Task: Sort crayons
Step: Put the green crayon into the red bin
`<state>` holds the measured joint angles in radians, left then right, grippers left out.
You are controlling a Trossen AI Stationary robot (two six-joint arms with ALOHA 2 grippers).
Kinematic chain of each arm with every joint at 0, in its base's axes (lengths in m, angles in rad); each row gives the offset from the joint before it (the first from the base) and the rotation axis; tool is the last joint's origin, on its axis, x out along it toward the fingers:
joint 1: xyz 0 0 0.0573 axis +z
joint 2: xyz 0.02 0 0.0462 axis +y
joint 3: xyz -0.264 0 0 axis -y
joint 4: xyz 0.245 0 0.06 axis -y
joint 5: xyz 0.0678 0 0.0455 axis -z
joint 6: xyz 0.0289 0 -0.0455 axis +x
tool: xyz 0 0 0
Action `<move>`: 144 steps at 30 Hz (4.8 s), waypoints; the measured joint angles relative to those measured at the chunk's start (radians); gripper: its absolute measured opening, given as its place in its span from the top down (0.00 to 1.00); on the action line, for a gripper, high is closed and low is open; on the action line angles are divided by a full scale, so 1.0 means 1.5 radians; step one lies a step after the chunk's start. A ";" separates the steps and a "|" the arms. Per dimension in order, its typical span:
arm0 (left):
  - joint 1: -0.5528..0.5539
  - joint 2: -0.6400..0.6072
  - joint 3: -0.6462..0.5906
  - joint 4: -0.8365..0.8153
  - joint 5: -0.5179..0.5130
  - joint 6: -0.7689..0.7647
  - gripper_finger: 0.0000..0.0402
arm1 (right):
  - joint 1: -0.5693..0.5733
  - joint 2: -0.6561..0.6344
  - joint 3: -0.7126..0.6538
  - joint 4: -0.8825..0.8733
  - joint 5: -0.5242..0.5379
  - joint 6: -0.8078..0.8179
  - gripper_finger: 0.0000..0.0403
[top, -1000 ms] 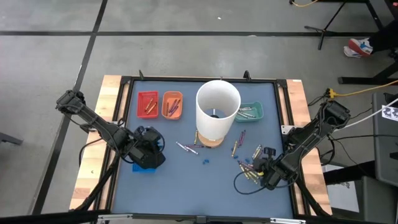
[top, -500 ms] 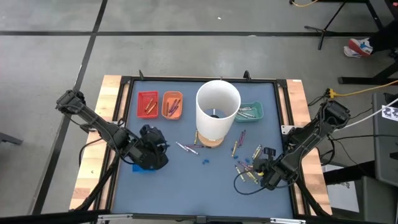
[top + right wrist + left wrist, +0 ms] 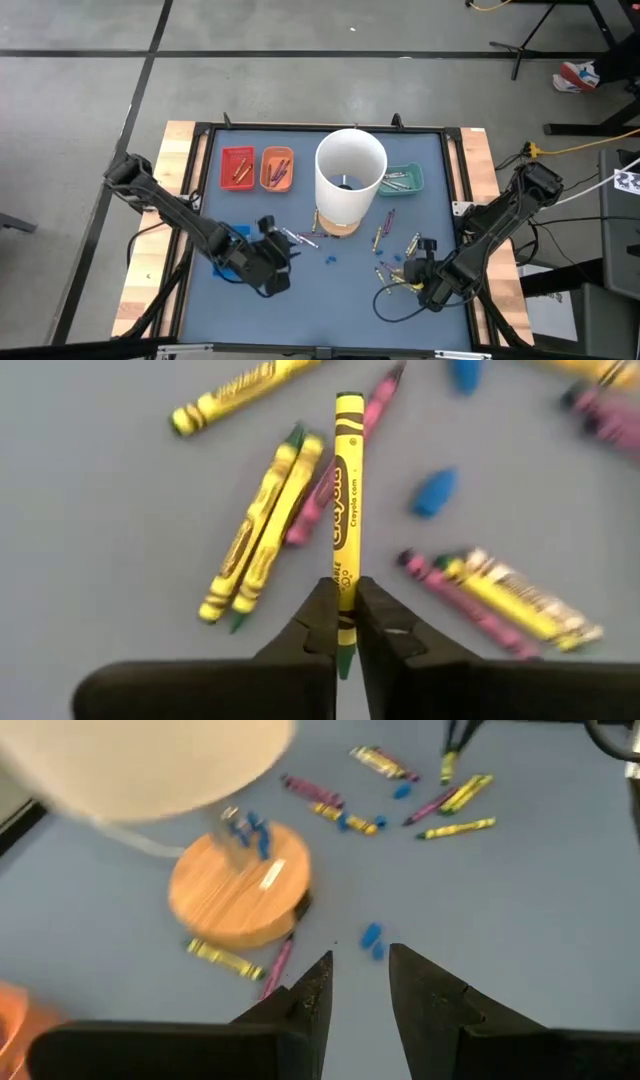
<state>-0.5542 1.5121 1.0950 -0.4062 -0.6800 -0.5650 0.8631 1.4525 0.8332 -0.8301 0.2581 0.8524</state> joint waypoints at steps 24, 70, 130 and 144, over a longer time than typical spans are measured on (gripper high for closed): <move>0.076 0.242 0.000 0.506 0.030 0.332 0.79 | -0.144 -0.001 0.079 0.245 0.252 -0.586 0.96; 0.087 0.241 0.000 0.604 0.081 0.332 0.79 | -0.218 -0.001 0.079 0.404 0.119 -0.624 0.96; 0.087 -0.119 0.000 -0.247 -0.037 0.038 0.97 | -0.218 -0.002 0.079 0.242 0.035 -0.429 0.61; 0.277 -0.148 -0.028 -0.634 -0.117 -0.204 0.97 | -0.217 -0.002 0.079 0.240 0.006 -0.181 0.61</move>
<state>-0.1390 1.2900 1.0525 -1.3571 -0.8551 -0.8705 0.5373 1.4502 0.9524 -0.4706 0.2675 0.5813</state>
